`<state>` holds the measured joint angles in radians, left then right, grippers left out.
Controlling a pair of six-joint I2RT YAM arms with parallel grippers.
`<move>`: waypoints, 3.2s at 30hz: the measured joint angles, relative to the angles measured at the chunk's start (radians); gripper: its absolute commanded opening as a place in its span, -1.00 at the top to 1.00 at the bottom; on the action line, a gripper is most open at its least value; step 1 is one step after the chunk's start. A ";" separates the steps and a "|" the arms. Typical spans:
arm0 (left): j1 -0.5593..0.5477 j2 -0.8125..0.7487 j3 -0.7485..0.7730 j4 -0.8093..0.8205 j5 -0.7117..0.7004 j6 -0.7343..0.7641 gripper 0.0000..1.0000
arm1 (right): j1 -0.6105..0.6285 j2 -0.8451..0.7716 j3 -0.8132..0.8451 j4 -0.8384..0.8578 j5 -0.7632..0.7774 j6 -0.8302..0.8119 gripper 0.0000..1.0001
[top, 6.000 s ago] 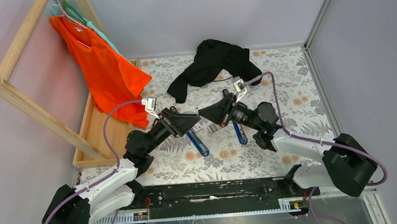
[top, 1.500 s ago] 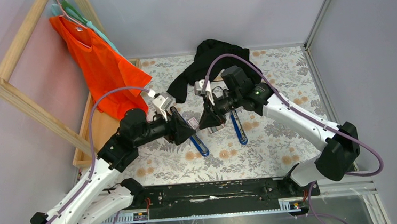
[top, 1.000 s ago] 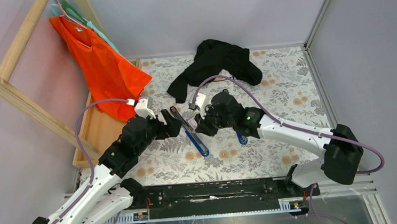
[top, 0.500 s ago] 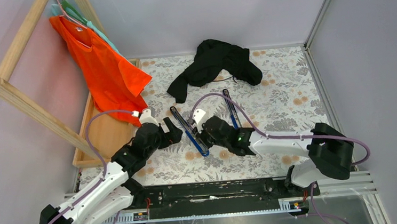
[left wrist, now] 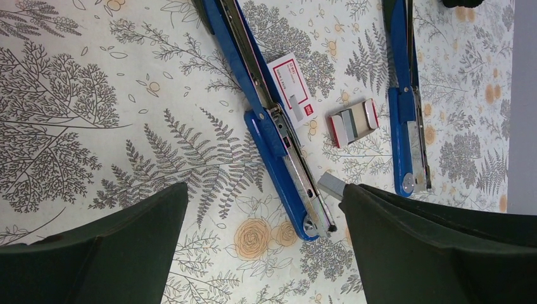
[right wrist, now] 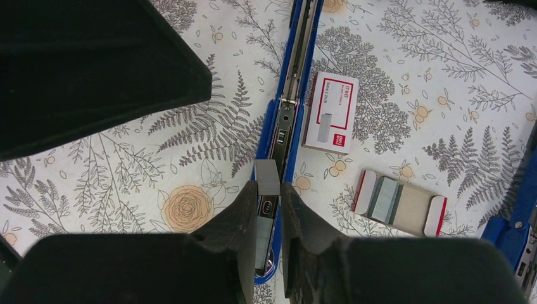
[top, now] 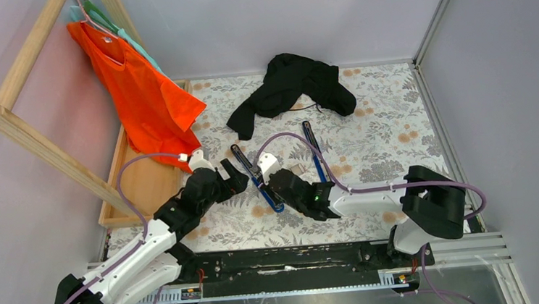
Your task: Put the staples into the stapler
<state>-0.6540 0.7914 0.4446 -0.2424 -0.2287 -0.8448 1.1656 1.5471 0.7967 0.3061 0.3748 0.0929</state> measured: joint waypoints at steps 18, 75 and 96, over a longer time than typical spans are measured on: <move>0.000 0.001 -0.004 0.003 -0.015 -0.023 -1.00 | 0.006 0.085 -0.003 0.007 0.070 0.074 0.80; 0.000 0.090 -0.015 0.072 0.053 -0.008 -0.99 | -0.263 0.029 0.141 -0.345 -0.036 0.083 0.22; 0.000 0.185 -0.013 0.137 0.137 0.011 -0.96 | -0.331 0.183 0.214 -0.412 -0.164 0.084 0.45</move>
<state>-0.6540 0.9764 0.4320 -0.1059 -0.0917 -0.8333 0.8345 1.7302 1.0111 -0.1062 0.2108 0.1768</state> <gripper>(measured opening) 0.985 0.286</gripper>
